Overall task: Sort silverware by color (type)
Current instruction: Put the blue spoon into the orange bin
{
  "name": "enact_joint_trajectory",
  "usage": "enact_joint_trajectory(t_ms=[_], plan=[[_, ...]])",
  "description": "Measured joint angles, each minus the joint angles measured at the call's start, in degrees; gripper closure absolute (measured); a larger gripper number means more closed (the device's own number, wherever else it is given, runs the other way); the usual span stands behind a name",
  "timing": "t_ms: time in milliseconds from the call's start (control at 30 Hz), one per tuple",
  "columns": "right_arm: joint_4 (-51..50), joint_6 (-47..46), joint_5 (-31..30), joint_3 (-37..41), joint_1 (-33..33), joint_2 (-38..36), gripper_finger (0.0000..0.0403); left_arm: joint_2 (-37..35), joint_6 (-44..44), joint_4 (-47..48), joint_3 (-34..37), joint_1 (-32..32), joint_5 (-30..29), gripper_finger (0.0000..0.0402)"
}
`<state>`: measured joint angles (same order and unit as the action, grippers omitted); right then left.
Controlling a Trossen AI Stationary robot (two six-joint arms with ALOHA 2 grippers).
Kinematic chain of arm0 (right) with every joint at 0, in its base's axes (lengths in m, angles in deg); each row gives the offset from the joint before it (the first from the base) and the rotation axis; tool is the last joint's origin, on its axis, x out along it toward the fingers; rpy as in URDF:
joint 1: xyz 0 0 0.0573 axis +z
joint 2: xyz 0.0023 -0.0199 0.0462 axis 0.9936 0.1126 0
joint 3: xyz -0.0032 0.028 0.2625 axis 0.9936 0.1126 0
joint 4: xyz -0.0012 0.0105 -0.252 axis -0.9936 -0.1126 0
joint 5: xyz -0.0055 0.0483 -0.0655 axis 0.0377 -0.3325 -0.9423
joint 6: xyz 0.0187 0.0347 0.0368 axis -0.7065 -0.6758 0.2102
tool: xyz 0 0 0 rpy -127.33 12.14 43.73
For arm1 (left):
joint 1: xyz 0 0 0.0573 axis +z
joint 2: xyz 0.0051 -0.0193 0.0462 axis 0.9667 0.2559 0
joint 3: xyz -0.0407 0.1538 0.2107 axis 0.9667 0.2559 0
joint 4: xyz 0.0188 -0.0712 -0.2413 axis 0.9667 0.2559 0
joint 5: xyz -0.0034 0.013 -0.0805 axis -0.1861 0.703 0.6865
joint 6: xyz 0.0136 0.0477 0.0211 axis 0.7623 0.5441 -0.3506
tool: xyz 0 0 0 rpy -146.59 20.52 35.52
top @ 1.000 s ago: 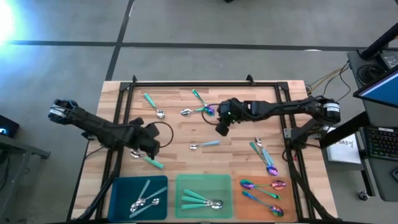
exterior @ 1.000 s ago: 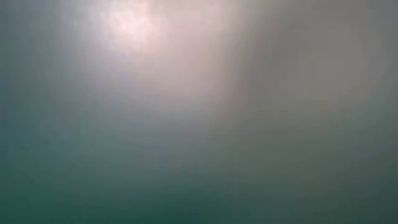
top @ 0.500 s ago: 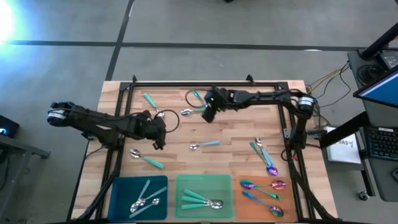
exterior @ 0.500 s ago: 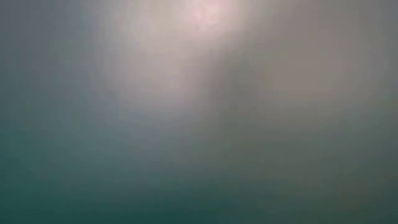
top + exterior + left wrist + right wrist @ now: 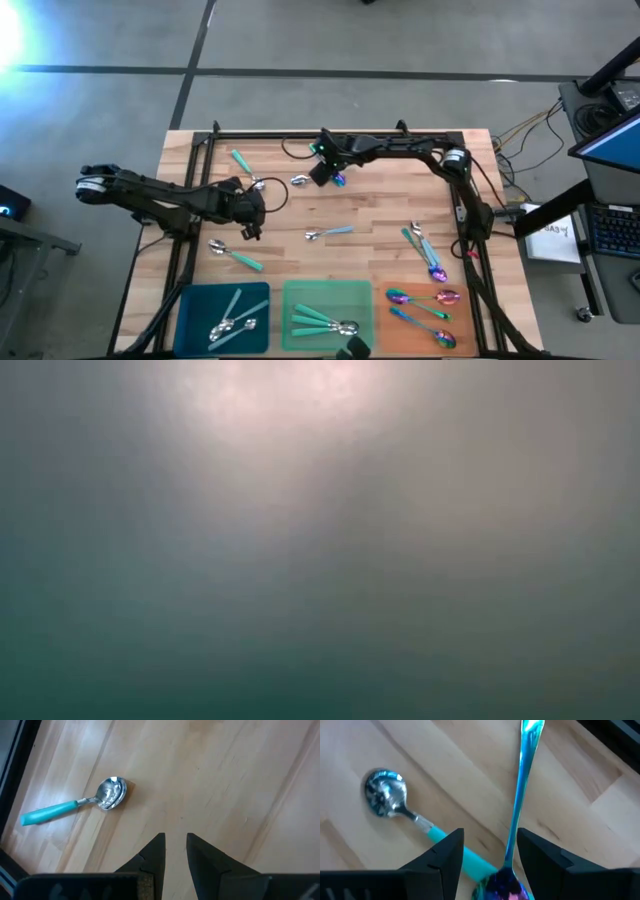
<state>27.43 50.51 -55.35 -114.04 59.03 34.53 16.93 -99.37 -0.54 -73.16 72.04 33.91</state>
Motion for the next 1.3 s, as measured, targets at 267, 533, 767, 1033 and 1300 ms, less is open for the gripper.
enact_joint_trajectory(t_ms=[267,533,767,1033,1300], plan=[[-2.0,-1.9,-0.2,-0.6,-0.5,1.4,0.0227,-0.4,0.1,-0.2,0.1,0.0,0.0,0.0339],[-4.7,-1.3,-0.3,-0.6,-0.8,1.4,0.0239,-0.6,0.1,-0.2,0.1,0.0,0.0,0.0339],[-4.6,0.8,-0.3,0.0,-0.8,1.4,0.0287,-0.6,0.1,-0.5,0.1,0.0,0.0,0.0339],[-4.6,3.3,-0.3,0.0,-0.8,1.4,0.0355,-0.6,0.1,-5.4,0.2,0.0,-0.6,0.0339],[-2.9,4.8,-0.3,0.1,-0.8,1.4,0.0390,-0.6,1.6,-21.2,4.2,0.0,-0.7,0.0339]])
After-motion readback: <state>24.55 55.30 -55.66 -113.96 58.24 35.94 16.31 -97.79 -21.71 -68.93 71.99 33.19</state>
